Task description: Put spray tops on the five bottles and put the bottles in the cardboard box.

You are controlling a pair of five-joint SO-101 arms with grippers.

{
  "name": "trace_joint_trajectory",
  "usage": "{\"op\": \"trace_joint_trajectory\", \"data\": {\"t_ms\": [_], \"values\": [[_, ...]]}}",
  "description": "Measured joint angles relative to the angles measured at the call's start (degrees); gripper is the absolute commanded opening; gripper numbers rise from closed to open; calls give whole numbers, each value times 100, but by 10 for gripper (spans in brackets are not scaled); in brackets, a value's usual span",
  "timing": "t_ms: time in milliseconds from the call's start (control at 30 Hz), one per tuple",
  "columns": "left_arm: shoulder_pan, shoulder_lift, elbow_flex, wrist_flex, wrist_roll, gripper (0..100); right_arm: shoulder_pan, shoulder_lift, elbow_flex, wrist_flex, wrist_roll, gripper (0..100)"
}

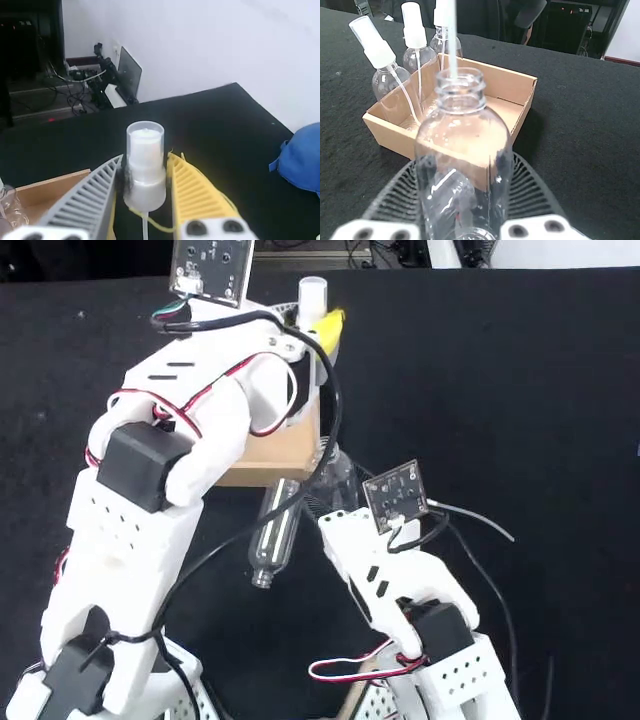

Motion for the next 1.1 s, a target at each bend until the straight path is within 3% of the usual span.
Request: {"op": "trace_joint_trajectory", "data": {"t_ms": [667,900,1100], "values": [[633,0,290,563,-18,31,0,0,0,0,0,10],[615,0,290,800,-18,240,0,-9,79,0,9,10],[-79,0,290,923,-18,215,0,-9,79,0,9,10]]}}
